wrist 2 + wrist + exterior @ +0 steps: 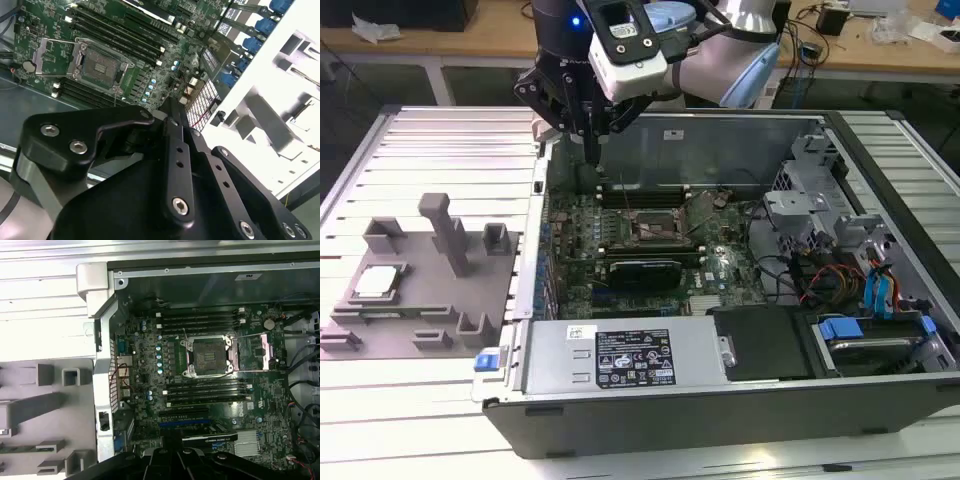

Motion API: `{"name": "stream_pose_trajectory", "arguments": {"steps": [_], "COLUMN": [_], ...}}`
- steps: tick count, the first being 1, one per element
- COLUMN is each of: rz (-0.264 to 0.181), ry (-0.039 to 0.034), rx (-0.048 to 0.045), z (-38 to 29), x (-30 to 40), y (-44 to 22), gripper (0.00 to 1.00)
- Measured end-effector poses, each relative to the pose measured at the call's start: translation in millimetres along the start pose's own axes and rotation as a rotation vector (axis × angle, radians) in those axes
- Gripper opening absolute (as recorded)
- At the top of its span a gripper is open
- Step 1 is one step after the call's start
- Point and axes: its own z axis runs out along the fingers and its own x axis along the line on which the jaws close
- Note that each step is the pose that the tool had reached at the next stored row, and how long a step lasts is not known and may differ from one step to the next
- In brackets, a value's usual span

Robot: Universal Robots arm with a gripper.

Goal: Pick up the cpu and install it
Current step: 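Reach for the cpu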

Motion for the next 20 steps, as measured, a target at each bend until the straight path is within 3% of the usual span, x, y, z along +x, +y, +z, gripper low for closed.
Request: {"name": "stream_pose_trajectory", "arguments": {"steps": [13, 17, 20], "rz": [0.000, 0.000, 0.000], "ry": [-0.0001, 0.0000, 0.0000], "rx": [-0.0001, 0.0000, 0.0000], "z": [0.0, -0.2, -0.4], "x": [1.6, 6.3, 16.0], "y": [-0.1, -0.5, -1.2], "gripper": [0.11, 0.11, 0.11]}}
